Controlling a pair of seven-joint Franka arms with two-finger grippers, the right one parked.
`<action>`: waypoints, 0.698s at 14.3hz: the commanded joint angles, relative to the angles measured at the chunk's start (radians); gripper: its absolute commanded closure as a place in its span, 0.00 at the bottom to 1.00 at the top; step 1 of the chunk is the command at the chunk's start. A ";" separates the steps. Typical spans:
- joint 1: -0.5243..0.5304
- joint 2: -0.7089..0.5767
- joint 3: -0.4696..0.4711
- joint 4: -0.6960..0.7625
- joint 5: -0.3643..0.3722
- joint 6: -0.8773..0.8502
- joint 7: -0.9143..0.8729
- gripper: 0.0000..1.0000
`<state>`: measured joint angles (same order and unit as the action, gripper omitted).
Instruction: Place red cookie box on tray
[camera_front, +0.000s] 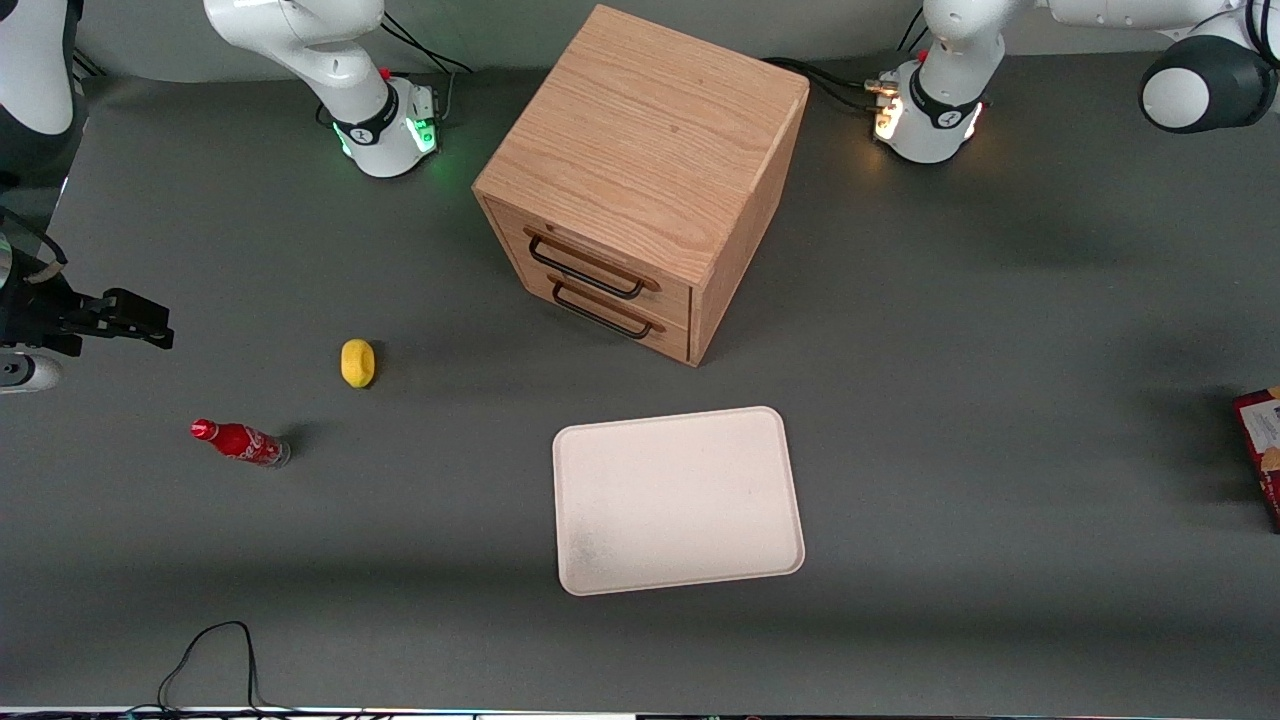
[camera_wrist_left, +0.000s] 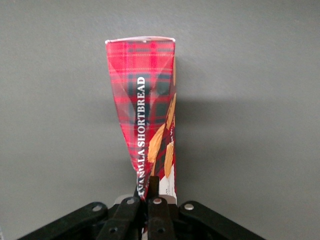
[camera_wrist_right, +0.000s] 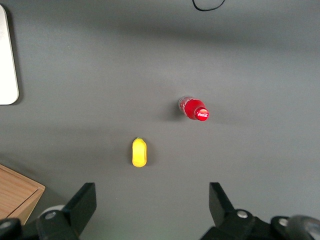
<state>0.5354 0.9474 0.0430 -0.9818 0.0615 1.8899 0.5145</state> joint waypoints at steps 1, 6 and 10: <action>-0.041 -0.140 0.012 -0.021 0.018 -0.179 -0.002 1.00; -0.113 -0.399 0.012 -0.073 0.075 -0.501 -0.115 1.00; -0.127 -0.565 0.005 -0.188 0.070 -0.565 -0.148 1.00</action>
<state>0.4164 0.4829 0.0440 -1.0386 0.1188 1.3136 0.3956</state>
